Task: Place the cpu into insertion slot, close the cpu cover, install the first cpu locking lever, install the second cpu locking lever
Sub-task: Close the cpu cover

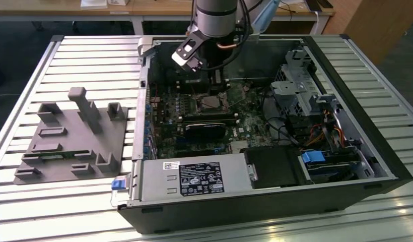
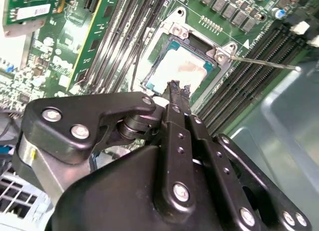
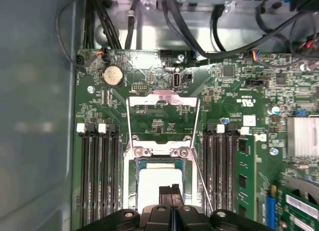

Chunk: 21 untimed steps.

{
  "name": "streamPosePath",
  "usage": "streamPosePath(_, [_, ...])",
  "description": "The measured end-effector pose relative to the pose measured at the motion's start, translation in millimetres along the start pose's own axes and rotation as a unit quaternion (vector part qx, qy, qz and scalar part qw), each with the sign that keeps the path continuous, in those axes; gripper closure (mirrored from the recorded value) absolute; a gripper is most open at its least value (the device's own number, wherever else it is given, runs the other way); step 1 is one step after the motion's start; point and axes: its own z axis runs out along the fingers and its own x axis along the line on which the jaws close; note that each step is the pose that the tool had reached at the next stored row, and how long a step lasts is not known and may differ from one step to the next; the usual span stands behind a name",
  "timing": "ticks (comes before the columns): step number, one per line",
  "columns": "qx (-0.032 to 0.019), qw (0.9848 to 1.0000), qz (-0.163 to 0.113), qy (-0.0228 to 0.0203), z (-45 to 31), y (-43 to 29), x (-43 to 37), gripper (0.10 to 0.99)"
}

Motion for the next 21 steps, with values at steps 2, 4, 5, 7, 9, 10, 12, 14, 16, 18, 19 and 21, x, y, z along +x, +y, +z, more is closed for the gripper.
streamPosePath(2, [0.0000,1.0000,0.000,0.0000,-5.4,0.3,-0.1,0.980])
streamPosePath(4, [0.0000,1.0000,0.000,0.0000,-8.1,0.4,-0.2,0.980])
streamPosePath(5, [0.0000,1.0000,0.000,0.0003,-8.1,0.5,-0.6,0.980])
streamPosePath(7, [0.0000,1.0000,0.000,0.0003,-8.1,0.4,-2.3,0.980])
streamPosePath(9, [0.0000,1.0000,0.000,0.0003,-8.0,0.5,-4.7,0.980])
streamPosePath(10, [0.0000,1.0000,0.000,0.0003,-8.0,0.5,-6.0,0.980])
streamPosePath(12, [0.0000,1.0000,0.000,0.0003,-7.9,0.5,-8.2,0.980])
streamPosePath(14, [0.0006,1.0000,0.000,0.0008,-7.8,2.8,-8.6,0.980])
streamPosePath(16, [0.0018,1.0000,0.000,0.0019,-7.4,9.9,-8.6,0.980])
streamPosePath(18, [0.0026,1.0000,0.000,0.0063,-7.4,14.4,-8.7,0.980])
streamPosePath(19, [0.0027,1.0000,0.000,0.0090,-8.2,15.1,-8.6,0.980])
streamPosePath(21, [0.0027,0.9999,0.001,0.0123,-10.5,15.4,-8.7,0.980])
